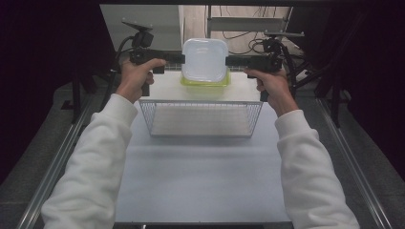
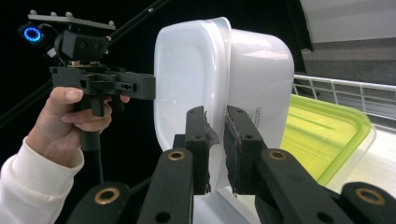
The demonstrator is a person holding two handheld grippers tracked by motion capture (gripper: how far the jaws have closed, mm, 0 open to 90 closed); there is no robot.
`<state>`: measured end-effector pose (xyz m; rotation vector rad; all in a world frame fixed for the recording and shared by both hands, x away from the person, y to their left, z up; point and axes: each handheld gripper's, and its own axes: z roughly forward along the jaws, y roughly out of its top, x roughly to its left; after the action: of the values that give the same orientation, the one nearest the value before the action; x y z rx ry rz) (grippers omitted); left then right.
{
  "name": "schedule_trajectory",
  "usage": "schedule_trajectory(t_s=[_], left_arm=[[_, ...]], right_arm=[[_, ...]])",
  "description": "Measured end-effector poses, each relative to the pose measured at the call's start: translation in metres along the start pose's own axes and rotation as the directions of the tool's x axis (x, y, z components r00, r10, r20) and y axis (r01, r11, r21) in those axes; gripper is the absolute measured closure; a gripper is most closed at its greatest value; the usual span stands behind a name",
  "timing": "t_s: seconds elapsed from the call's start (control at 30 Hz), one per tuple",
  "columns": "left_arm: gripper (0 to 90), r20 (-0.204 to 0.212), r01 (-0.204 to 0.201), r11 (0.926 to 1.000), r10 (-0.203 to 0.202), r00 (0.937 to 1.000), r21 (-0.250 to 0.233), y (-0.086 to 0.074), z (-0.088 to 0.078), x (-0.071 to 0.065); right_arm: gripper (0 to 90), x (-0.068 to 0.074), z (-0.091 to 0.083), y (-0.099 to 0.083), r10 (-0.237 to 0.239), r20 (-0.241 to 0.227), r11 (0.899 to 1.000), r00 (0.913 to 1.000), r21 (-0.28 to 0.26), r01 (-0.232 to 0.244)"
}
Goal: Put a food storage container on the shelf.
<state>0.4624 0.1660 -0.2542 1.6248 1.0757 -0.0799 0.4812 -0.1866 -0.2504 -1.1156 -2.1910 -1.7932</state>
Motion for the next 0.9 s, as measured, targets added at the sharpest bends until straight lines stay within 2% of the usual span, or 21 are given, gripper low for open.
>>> schedule_trajectory(t_s=[0.2,0.3,0.43,0.57,0.7,0.8,0.9], left_arm=[[78.6,0.0,0.055,0.998,-0.055,0.9985,0.032,0.006,0.014,0.018],[78.7,0.027,0.076,0.9966,-0.077,0.9967,0.032,0.008,0.015,0.025],[78.8,0.049,0.121,0.9918,-0.123,0.9911,0.04,0.013,0.017,0.034],[79.1,0.068,0.178,0.9829,-0.181,0.9812,0.048,0.017,0.02,0.04],[79.4,0.072,0.215,0.9751,-0.219,0.9731,0.053,0.021,0.022,0.044],[79.3,0.078,0.267,0.9625,-0.27,0.9597,0.049,0.023,0.025,0.049],[79.0,0.079,0.292,0.9551,-0.295,0.9521,0.047,0.025,0.028,0.053]], right_arm=[[79.4,-0.019,0.01,0.0,0.06,0.0,0.998,0.9982,0.007,-0.06],[79.3,-0.025,0.012,0.001,0.09,-0.015,0.996,0.9958,0.008,-0.09],[78.8,-0.027,0.014,0.007,0.12,-0.009,0.993,0.9928,0.023,-0.119],[77.8,-0.03,0.018,0.013,0.165,0.008,0.985,0.9863,0.046,-0.165],[75.9,-0.037,0.022,0.019,0.213,0.034,0.974,0.9765,0.068,-0.215],[75.2,-0.041,0.025,0.022,0.258,0.038,0.963,0.9653,0.067,-0.26],[73.9,-0.045,0.028,0.024,0.281,0.046,0.957,0.9585,0.067,-0.284]])
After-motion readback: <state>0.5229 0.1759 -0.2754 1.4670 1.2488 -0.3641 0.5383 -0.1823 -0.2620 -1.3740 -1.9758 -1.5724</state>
